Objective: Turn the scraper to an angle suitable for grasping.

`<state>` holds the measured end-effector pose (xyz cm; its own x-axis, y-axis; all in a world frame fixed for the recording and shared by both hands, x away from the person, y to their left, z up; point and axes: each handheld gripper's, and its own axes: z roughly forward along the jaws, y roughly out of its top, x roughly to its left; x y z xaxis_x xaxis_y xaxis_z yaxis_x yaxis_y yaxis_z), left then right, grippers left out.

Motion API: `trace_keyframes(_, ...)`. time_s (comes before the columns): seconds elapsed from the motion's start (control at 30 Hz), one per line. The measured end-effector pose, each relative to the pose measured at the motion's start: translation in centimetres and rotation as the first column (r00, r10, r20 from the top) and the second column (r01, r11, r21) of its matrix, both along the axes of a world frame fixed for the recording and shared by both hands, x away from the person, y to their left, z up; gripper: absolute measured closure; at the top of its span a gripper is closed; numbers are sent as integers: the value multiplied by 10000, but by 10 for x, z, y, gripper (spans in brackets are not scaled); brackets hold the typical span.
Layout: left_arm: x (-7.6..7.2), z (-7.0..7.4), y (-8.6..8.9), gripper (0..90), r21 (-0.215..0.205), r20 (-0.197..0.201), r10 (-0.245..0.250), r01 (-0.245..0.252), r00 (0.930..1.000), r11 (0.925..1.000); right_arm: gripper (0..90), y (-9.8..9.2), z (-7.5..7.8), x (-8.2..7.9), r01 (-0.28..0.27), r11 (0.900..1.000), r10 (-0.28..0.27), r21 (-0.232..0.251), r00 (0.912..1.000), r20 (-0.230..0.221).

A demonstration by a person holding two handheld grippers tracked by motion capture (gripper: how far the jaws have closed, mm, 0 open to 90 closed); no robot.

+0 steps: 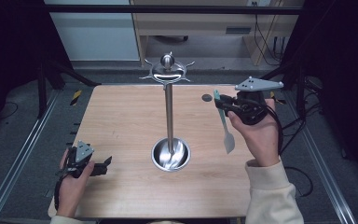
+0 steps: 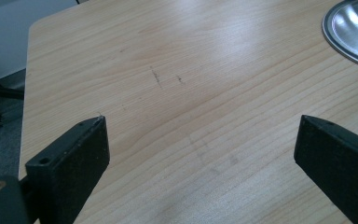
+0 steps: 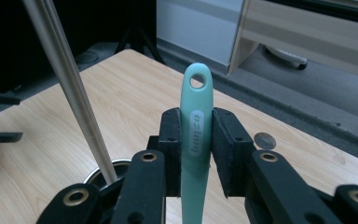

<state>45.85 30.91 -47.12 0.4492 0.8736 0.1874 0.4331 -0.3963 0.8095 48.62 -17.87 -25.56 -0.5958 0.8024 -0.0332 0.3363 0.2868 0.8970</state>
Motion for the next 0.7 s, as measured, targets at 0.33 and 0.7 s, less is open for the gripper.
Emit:
trace_keyframes(0.33, 0, 1, -1, 30, -7, 95, 46, -46, 9999, 10000, 743, -5, 11, -14, -53, 9984, 16, 564, 9979, 651)
trace_keyframes(0.7, 0, 3, 0, 31, -101, 246, 31, -29, 9997, 9999, 742, 7, 30, -41, -631, 9933, 469, 968, 9858, 1611)
